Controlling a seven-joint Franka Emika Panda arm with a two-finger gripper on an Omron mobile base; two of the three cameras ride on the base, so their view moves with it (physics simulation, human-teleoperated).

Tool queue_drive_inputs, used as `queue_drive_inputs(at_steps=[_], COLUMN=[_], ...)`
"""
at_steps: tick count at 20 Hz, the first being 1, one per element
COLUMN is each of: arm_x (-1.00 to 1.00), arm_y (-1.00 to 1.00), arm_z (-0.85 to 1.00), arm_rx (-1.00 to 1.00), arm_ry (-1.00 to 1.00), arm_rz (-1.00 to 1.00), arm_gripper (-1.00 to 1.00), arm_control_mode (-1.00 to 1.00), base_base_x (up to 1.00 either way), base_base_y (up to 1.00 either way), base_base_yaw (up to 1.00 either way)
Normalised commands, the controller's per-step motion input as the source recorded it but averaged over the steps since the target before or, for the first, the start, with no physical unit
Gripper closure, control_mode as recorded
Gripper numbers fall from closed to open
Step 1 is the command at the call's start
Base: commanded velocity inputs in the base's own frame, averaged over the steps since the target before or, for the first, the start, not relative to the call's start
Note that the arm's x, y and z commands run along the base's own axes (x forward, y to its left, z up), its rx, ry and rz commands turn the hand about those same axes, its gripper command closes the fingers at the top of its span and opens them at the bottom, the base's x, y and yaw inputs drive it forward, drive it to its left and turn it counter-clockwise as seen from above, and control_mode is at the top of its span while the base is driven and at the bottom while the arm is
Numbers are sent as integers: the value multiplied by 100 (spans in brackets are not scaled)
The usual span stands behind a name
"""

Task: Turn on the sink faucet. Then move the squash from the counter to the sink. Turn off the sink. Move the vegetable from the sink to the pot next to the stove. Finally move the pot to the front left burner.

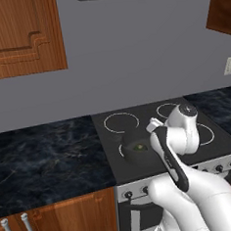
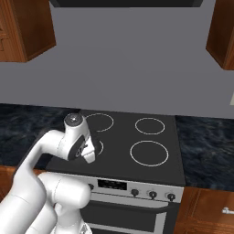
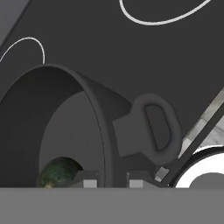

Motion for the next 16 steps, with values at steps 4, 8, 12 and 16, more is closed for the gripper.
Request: queue_drive_inputs(at_steps=[4,8,12,16], arm_x=[2,11,11,11], arm_y=[-7,-1,0,0], arm_z=[-26,-33,-35,-36], arm_rx=[0,0,0,0], arm_ry=[1,0,0,0], arm_rz=[0,0,0,0], arm_gripper=[100,100,100,100], arm_control_mode=[-100,-100,-100,-100], base_base_x=[0,0,0,0], base_base_y=[0,0,0,0], base_base_yaw=[0,0,0,0])
